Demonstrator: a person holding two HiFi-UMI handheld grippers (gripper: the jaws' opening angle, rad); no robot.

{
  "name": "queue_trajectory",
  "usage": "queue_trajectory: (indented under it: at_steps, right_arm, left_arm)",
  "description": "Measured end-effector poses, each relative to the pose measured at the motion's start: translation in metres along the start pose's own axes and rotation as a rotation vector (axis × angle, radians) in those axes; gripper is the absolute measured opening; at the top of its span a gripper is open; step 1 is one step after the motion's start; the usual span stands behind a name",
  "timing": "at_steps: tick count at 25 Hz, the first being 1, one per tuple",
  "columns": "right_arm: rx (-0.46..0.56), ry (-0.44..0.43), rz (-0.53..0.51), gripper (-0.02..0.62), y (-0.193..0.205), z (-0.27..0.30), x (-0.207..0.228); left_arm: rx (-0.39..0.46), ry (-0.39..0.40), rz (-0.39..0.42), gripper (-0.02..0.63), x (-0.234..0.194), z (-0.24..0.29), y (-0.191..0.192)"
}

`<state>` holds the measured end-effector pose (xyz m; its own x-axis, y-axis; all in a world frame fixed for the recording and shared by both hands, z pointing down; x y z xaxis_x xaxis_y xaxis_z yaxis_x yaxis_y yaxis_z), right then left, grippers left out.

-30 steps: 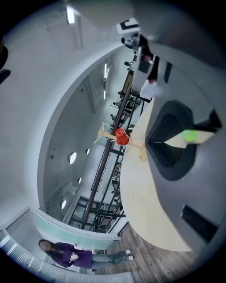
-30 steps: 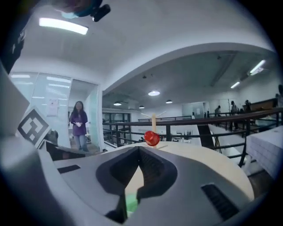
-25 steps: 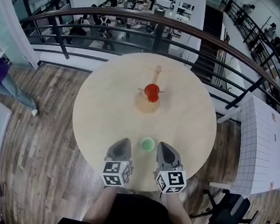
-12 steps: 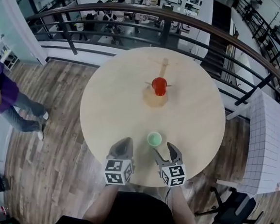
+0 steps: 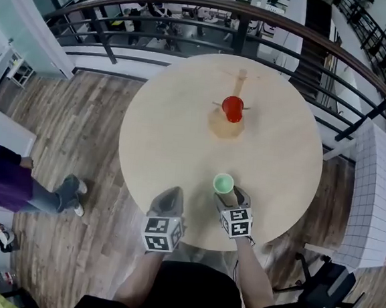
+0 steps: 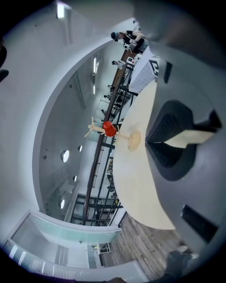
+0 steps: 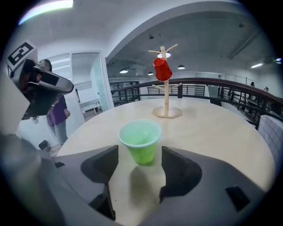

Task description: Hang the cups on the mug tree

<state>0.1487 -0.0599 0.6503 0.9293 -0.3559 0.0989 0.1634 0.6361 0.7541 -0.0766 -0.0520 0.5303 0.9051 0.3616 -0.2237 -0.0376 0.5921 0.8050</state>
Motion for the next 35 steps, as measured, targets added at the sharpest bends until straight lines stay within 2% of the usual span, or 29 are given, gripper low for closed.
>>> queue_trajectory:
  at_steps: [5,20,27,35]
  right_arm:
    - [-0.016,0.014,0.017,0.304,-0.006,0.026,-0.005]
    - [0.091,0.054,0.032,0.301,-0.032,0.048,-0.018]
    - [0.187,0.076,0.015,0.296,-0.051,0.012,-0.017]
    - [0.373,0.214,-0.08,0.296,-0.107,-0.08,-0.003]
  left_arm:
    - [-0.01,-0.022,-0.004,0.012,-0.009,-0.006,0.005]
    - [-0.031,-0.07,0.007,0.012,-0.031,-0.025,0.016]
    - [-0.026,-0.027,0.014,0.012,-0.022,-0.017,0.012]
    - [-0.006,0.054,0.024,0.012,-0.002,0.002,-0.002]
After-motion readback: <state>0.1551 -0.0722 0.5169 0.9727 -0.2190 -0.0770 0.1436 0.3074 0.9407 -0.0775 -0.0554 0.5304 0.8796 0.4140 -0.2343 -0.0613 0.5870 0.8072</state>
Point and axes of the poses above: the fingertips, and each gripper's own axes: z forward along the fingers, x to its right, y out of its underside, the point moved 9 cm from there along -z, backward along the fingers, and after that the axes turned 5 degrees about -x, right-handed, at the moved point
